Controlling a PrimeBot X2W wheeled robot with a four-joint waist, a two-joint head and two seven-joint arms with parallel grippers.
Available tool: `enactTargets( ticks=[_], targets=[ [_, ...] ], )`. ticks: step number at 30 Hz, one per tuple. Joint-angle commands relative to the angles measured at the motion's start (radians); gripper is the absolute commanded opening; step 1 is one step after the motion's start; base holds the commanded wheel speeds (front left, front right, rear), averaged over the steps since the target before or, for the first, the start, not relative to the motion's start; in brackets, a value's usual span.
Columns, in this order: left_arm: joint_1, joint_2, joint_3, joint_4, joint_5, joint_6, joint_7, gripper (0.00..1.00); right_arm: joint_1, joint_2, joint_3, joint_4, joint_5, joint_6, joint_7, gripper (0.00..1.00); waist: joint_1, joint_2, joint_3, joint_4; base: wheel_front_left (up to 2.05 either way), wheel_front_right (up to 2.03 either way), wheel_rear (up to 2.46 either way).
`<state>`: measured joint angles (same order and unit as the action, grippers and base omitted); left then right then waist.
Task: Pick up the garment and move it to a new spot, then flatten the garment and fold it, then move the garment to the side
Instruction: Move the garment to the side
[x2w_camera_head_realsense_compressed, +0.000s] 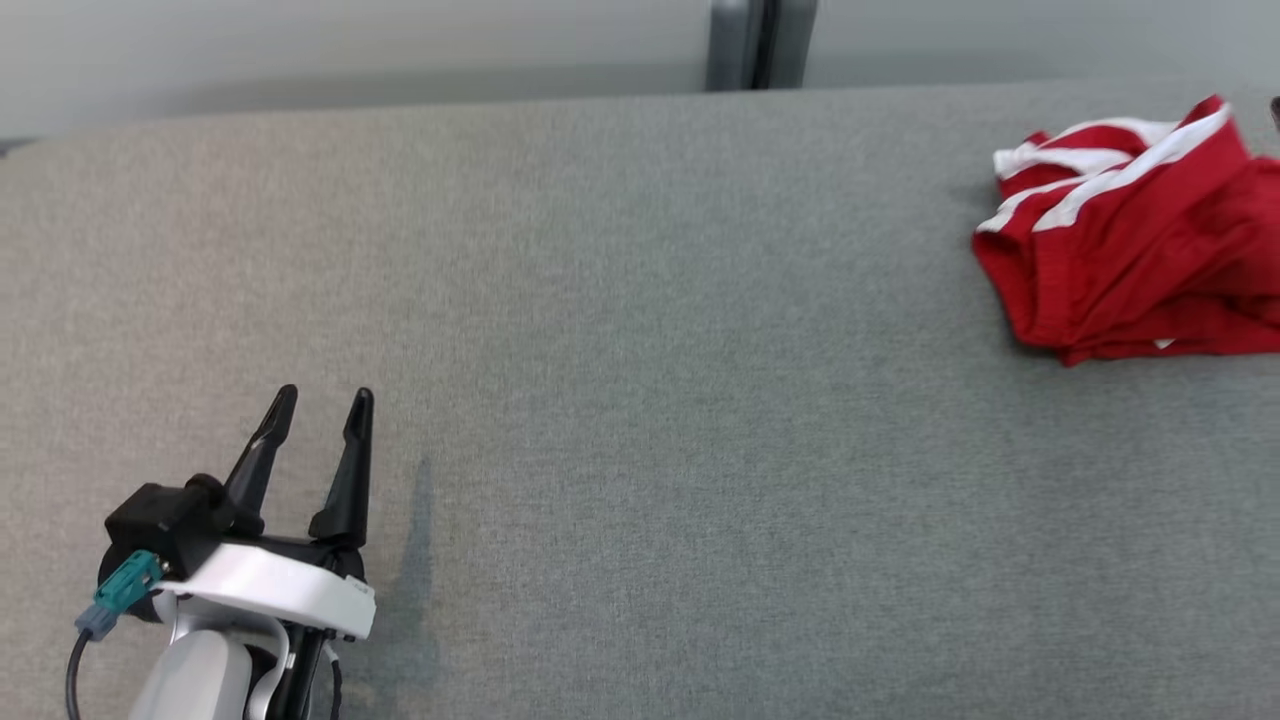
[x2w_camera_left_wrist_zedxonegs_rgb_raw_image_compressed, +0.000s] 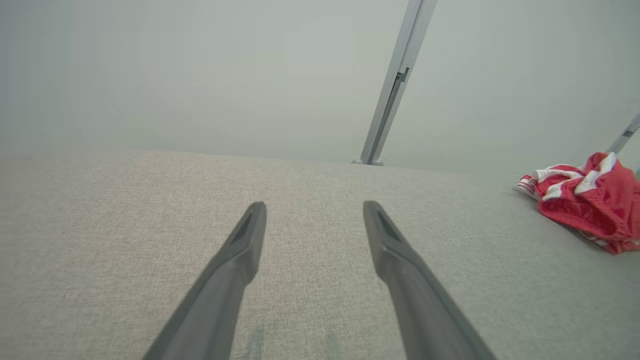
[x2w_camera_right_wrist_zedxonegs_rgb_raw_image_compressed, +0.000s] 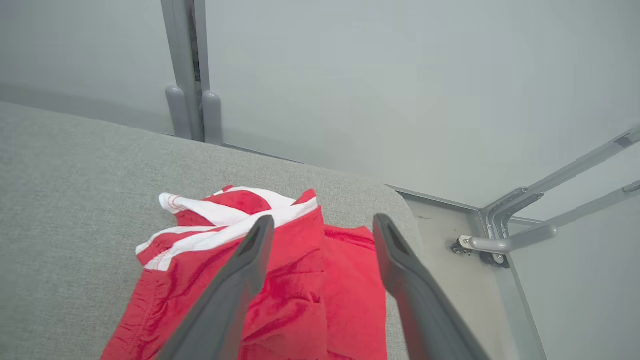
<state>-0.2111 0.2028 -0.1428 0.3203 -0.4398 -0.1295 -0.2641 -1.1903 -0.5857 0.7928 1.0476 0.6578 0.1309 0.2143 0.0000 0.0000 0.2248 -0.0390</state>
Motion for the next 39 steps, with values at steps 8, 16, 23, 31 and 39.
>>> enactTargets(
  ticks=[8, 16, 23, 31, 39],
  targets=[
    [0.066, 0.020, 0.065, -0.071, 0.025, 0.028, 0.000, 1.00, 0.113, 0.031, -0.109, -0.084, -0.009, 0.000, -0.211, 1.00, 0.0000, 0.0000, -0.127, -0.020, 0.00, 0.00, 0.00],
    [0.119, 0.025, 0.089, -0.120, 0.018, 0.053, 0.000, 1.00, 0.275, 0.060, -0.265, -0.171, -0.035, 0.000, -0.369, 1.00, 0.0000, 0.0000, -0.164, -0.015, 0.00, 0.00, 0.00],
    [0.152, 0.013, 0.111, -0.163, 0.008, 0.070, 0.000, 1.00, 0.486, 0.121, -0.449, -0.307, -0.136, 0.000, -0.446, 1.00, 0.0000, 0.0000, -0.180, -0.007, 0.00, 0.00, 0.00],
    [0.180, -0.009, 0.120, -0.158, -0.008, 0.063, 0.000, 1.00, 0.757, 0.248, -0.705, -0.532, -0.279, 0.000, -0.475, 1.00, 0.0000, 0.0000, -0.192, 0.013, 0.00, 0.00, 0.00],
    [0.193, -0.047, 0.149, -0.186, 0.073, 0.070, 0.000, 1.00, 0.987, 0.384, -0.789, -0.746, -0.357, 0.000, -0.479, 1.00, 0.0000, 0.0000, -0.199, 0.034, 0.00, 0.00, 0.00]
  ],
)
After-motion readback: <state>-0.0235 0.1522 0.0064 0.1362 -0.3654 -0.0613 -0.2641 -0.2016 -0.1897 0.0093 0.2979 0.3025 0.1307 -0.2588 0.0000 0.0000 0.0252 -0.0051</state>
